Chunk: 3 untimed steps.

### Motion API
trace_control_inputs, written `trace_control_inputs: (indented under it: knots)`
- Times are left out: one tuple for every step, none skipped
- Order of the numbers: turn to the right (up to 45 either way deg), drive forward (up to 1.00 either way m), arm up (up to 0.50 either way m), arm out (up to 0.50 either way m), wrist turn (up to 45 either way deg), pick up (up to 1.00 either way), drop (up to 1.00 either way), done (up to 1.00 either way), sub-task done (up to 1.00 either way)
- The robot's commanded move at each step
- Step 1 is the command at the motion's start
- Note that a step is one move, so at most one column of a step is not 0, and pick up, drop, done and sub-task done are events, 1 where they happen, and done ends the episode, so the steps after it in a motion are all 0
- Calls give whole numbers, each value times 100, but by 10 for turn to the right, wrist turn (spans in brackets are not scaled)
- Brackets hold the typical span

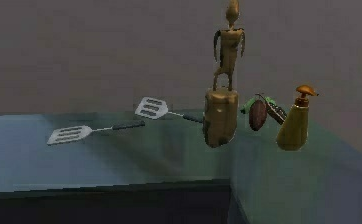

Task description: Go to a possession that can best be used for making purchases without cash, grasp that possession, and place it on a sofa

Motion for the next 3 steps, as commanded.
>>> trace_control_inputs:
  knots:
    - [0,0,6,0,0,0,0,0,0]
    - [0,0,0,0,-450,0,0,0,0]
    - [0,0,0,0,-450,0,0,0,0]
